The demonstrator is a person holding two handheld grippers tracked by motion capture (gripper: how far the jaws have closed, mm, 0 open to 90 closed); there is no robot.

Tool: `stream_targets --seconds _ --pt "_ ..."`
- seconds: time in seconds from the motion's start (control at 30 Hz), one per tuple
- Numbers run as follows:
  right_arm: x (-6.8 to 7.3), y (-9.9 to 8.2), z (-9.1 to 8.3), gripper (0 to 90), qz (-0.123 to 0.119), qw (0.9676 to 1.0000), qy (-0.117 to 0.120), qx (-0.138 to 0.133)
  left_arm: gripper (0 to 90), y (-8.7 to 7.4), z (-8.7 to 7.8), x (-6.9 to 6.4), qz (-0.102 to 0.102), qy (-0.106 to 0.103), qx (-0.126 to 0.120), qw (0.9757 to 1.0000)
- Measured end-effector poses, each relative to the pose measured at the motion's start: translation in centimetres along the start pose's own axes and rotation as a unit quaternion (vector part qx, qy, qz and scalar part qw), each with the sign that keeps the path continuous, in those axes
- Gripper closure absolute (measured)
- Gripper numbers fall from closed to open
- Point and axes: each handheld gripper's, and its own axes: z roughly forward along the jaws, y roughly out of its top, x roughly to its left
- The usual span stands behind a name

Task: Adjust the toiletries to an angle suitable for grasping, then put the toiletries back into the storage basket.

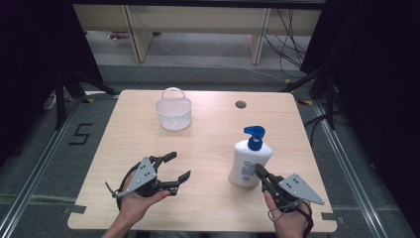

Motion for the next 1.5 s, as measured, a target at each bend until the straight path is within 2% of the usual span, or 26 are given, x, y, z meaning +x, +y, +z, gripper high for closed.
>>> stream_targets --seconds 0.07,0.13,0.2,0.27,0.33,0.4,0.47,0.5,0.6,0.77,0.8,0.83,0.87,0.93,0.97,1.0,1.03,1.07,1.1,1.17,1.2,1.27,1.3,1.37,1.43,1.5 --pt "-0.7 -0.5 -0.9 77.0 0.009 0.9998 -0.006 -0.017 24.5 0.4 0.0 0.0 0.005 -0.001 0.001 1.0000" --pt "-1.8 -1.1 -1.9 73.7 0.011 0.9989 -0.029 -0.034 24.8 0.8 0.0 0.0 0.004 -0.001 -0.002 1.0000" --pt "-3.2 -1.9 -2.6 69.8 0.029 0.9975 -0.048 -0.042 25.4 1.2 0.0 0.0 0.010 0.003 -0.006 0.9999" --pt "-4.8 -2.8 -3.1 69.9 0.026 0.9956 -0.085 -0.028 25.9 1.4 0.2 -0.1 0.012 0.002 -0.004 0.9999" --pt "-5.6 -3.7 -3.5 70.0 0.052 0.9931 -0.103 -0.021 26.0 1.8 0.2 -0.3 0.016 0.002 -0.003 0.9999" --pt "-6.4 -4.3 -3.7 70.1 0.055 0.9916 -0.117 -0.010 26.2 2.3 0.3 -0.5 0.017 0.005 -0.007 0.9998" --pt "-7.1 -4.6 -3.4 70.1 0.057 0.9910 -0.119 -0.021 26.3 2.9 0.3 -0.8 0.021 0.009 -0.010 0.9997" --pt "-7.2 -4.6 -3.4 70.1 0.064 0.9904 -0.122 -0.010 26.3 3.1 0.3 -1.0 0.023 0.012 -0.012 0.9996" --pt "-7.5 -4.5 -2.5 69.9 0.066 0.9905 -0.119 -0.014 26.2 3.6 0.4 -1.5 0.027 0.013 -0.015 0.9994" --pt "-7.5 -4.6 -1.4 65.9 0.064 0.9898 -0.127 0.012 26.2 4.6 1.1 -3.4 0.031 0.017 -0.014 0.9993" --pt "-7.8 -4.7 -1.0 64.8 0.054 0.9903 -0.128 0.002 26.3 4.8 1.3 -3.6 0.028 0.019 -0.014 0.9993" --pt "-7.8 -4.7 -0.8 64.0 0.061 0.9891 -0.132 0.019 26.5 4.9 1.6 -3.8 0.027 0.022 -0.012 0.9993" --pt "-7.9 -4.8 -0.3 63.4 0.066 0.9898 -0.126 0.008 26.5 5.0 1.9 -4.0 0.028 0.021 -0.013 0.9993" --pt "-7.9 -5.0 0.0 62.9 0.066 0.9888 -0.132 0.022 26.5 5.1 2.6 -4.5 0.022 0.020 -0.013 0.9995" --pt "-7.9 -5.0 0.2 62.4 0.064 0.9899 -0.125 0.023 26.6 5.3 3.0 -4.8 0.018 0.021 -0.011 0.9996" --pt "-7.9 -5.0 0.1 61.8 0.052 0.9894 -0.131 0.036 26.5 5.4 3.5 -5.1 0.014 0.018 -0.013 0.9997" --pt "-7.8 -4.9 0.1 61.1 0.065 0.9883 -0.133 0.037 26.5 5.5 4.0 -5.3 0.010 0.014 -0.016 0.9997" --pt "-7.8 -4.9 0.1 61.1 0.065 0.9883 -0.133 0.037 26.5 5.5 4.0 -5.3 0.010 0.014 -0.016 0.9997" --pt "-8.2 -4.8 0.2 60.2 0.060 0.9890 -0.132 0.029 26.6 5.8 5.0 -5.8 0.006 0.012 -0.018 0.9998" --pt "-8.4 -4.7 0.1 60.2 0.060 0.9894 -0.125 0.042 26.6 6.1 6.1 -6.2 0.003 0.003 -0.018 0.9998" --pt "-8.7 -4.8 0.1 60.1 0.042 0.9895 -0.133 0.038 26.6 6.3 6.6 -6.3 0.003 0.001 -0.017 0.9999" --pt "-8.8 -4.6 -0.1 60.1 0.044 0.9863 -0.148 0.057 26.9 6.6 7.5 -6.8 0.004 -0.005 -0.017 0.9998" --pt "-9.0 -4.7 0.0 60.1 0.045 0.9877 -0.143 0.044 26.9 6.8 7.9 -7.0 0.006 -0.008 -0.015 0.9998" --pt "-9.1 -4.7 -0.1 60.1 0.037 0.9867 -0.150 0.049 27.2 7.1 8.8 -7.5 0.007 -0.009 -0.013 0.9998" --pt "-8.8 -4.6 -0.4 60.1 0.050 0.9851 -0.154 0.058 27.6 7.5 9.7 -8.1 0.006 -0.011 -0.016 0.9998" --pt "-8.8 -4.7 -0.4 60.1 0.042 0.9861 -0.153 0.048 28.3 7.7 10.0 -8.3 0.004 -0.010 -0.018 0.9998"
